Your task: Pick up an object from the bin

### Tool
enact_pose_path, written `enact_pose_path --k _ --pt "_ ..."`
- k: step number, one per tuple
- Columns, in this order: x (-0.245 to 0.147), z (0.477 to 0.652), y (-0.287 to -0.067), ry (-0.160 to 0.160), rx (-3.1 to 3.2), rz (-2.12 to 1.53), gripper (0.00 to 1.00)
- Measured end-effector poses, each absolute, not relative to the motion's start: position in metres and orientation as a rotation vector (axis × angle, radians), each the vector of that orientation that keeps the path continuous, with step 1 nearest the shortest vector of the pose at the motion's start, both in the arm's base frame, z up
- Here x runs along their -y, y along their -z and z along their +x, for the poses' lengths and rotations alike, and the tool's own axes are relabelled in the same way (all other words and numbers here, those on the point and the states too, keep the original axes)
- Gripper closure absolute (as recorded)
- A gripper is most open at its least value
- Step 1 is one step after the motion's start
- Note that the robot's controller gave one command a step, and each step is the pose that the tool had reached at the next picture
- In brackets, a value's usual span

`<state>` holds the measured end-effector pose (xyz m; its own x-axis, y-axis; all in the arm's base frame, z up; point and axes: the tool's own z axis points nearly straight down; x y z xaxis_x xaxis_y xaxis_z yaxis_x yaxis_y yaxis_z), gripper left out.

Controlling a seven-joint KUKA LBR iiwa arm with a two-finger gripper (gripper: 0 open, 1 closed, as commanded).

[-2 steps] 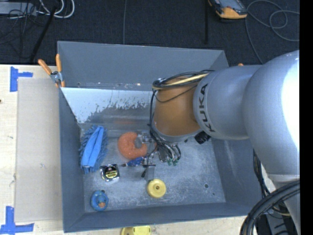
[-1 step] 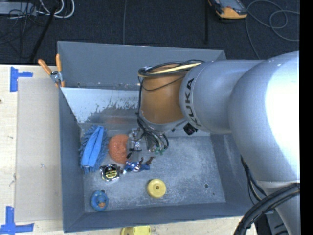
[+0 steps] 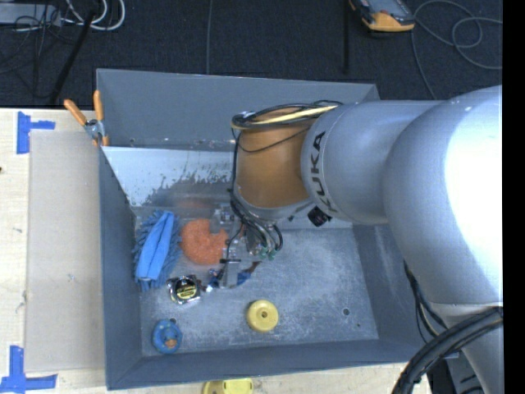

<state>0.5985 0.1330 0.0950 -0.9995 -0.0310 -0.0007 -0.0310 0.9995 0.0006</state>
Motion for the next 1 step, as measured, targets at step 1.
enact_pose_path --k 1 --pt "-0.1330 0.5985 -0.0951 -0.001 -3.140 -0.049 1.00"
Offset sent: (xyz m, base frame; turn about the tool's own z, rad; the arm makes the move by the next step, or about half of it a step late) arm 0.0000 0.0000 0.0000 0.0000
